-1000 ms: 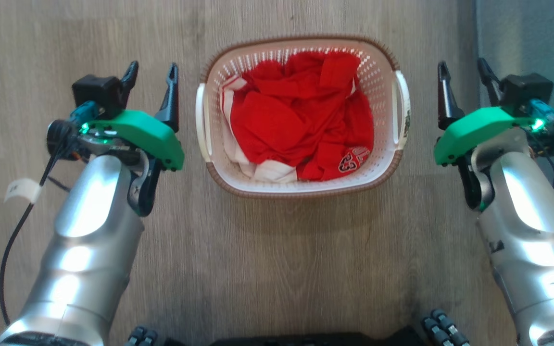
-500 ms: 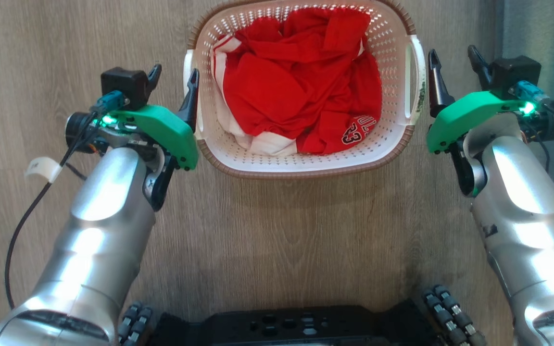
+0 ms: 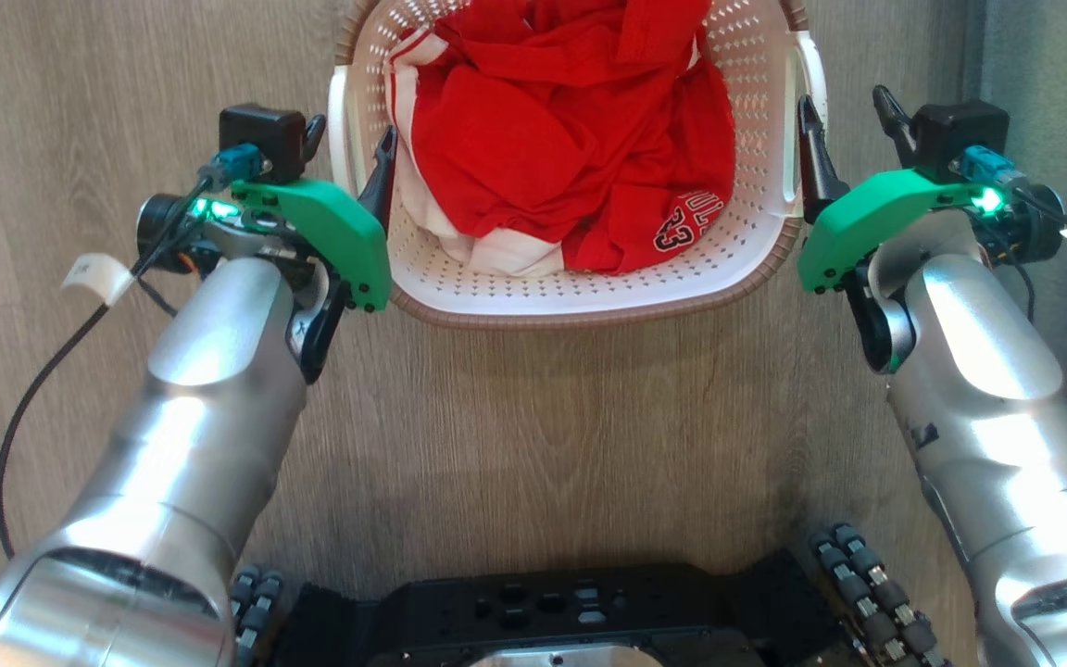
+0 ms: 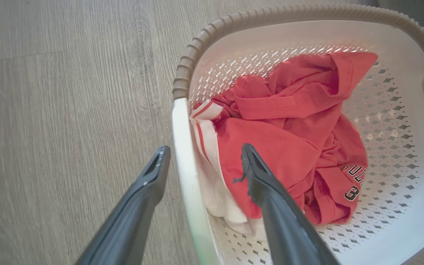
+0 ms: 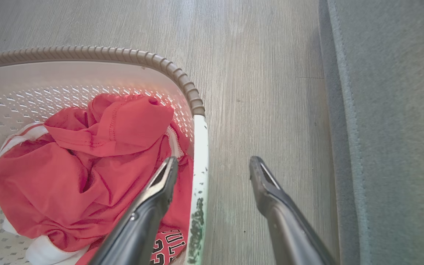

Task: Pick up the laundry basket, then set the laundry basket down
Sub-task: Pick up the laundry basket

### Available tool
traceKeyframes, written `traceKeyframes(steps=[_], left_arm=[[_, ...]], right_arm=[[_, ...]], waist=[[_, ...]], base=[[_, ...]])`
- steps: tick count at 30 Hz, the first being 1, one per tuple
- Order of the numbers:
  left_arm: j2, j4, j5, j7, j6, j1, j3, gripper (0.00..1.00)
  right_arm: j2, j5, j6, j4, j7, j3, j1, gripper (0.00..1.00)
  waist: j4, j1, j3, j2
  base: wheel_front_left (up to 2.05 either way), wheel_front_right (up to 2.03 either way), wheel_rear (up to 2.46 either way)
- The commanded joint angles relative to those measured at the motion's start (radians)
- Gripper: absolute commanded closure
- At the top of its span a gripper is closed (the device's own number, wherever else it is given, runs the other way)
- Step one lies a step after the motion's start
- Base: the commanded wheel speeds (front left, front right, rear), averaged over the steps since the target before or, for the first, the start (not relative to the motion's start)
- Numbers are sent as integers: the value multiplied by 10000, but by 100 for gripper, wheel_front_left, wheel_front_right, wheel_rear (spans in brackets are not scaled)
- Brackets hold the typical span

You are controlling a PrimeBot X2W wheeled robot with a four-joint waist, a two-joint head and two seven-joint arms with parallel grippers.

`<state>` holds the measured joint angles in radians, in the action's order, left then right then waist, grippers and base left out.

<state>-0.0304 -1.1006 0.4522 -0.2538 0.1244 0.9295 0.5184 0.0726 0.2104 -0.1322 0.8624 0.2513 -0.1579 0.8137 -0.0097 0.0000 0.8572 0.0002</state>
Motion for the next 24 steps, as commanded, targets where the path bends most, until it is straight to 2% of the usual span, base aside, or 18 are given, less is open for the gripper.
traceKeyframes(steps=[1, 13, 14, 15, 16, 24], left_arm=[[-217, -46, 184, -79, 61, 126, 24, 0], [-225, -797, 1168, 109, 62, 825, 971, 0], [-225, -825, 1253, 114, 62, 874, 1053, 2], [-232, -881, 1315, 134, 62, 921, 1139, 63], [-232, -920, 1382, 150, 62, 962, 1224, 100], [-225, -1034, 1892, 52, 63, 1131, 1722, 100]], right_arm=[[-200, -48, 15, -80, 105, -214, -202, 0], [-221, 326, 15, 868, 105, -723, 259, 0], [-221, 387, 15, 996, 105, -766, 315, 28], [-221, 401, 15, 1130, 105, -796, 382, 72], [-221, 473, 15, 1230, 105, -826, 438, 100], [-222, 719, 15, 1544, 105, -1082, 654, 100]], waist=[[-31, 0, 97, -2], [40, 0, 583, -2], [54, 0, 616, -2], [65, 0, 646, -2], [85, 0, 671, -2], [146, 0, 714, -2]], base=[[0, 0, 0], [0, 0, 0], [0, 0, 0], [0, 0, 0], [0, 0, 0], [0, 0, 0]])
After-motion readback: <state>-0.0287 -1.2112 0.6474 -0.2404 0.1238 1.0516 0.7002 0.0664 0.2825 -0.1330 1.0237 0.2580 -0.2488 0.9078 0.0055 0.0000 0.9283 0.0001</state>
